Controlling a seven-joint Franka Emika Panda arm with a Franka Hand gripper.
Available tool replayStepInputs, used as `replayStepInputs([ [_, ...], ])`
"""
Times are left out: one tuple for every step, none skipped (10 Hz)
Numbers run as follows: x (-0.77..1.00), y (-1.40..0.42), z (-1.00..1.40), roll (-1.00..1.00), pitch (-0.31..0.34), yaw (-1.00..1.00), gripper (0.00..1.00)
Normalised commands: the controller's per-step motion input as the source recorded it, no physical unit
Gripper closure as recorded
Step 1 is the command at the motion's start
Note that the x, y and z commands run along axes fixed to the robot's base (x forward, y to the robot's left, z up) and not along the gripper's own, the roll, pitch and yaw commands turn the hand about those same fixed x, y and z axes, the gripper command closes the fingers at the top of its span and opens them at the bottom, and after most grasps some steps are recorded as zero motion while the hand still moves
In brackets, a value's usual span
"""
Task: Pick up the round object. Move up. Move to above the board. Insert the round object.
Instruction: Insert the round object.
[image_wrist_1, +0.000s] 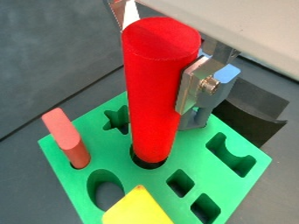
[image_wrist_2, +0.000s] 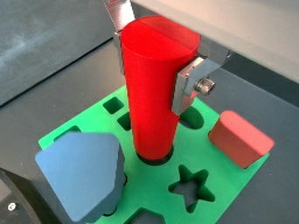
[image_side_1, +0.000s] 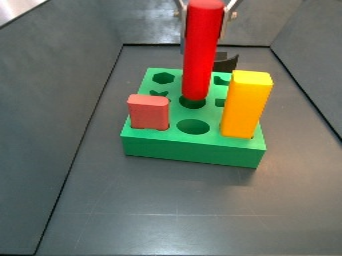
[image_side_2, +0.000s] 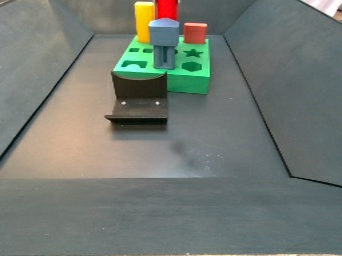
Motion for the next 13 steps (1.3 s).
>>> replayStepInputs([
  [0.0,0.16,-0.15,-0.11,-0.02,-0.05,1.0],
  [0.0,0.08,-0.24,-0.08,-0.059,-0.05,1.0],
  [0.0,0.0,-0.27,-0.16,-0.11,-0.03,1.0],
  [0.1,0.0,-0.22,-0.17,-0.129,-0.05,1.0],
  [0.0,-0.11,-0.12,-0.14,-0.147,0.0,1.0],
  [0.0,-0.11,-0.09,-0.11,-0.149,0.0,1.0],
  [0.0,-0.09,-0.11,-0.06,-0.129,0.02,1.0],
  [-0.07,-0.07,-0.16,0.0,-0.107,0.02,1.0],
  [-0.19,0.0,-0.25,0.02,-0.091,0.02,1.0],
  [-0.27,0.0,-0.23,0.09,-0.067,0.04,1.0],
  [-0.28,0.0,-0.22,0.09,-0.061,0.04,1.0],
  [-0.22,0.0,-0.2,0.06,-0.05,0.04,1.0],
  [0.0,-0.01,-0.33,0.0,0.0,0.0,1.0],
])
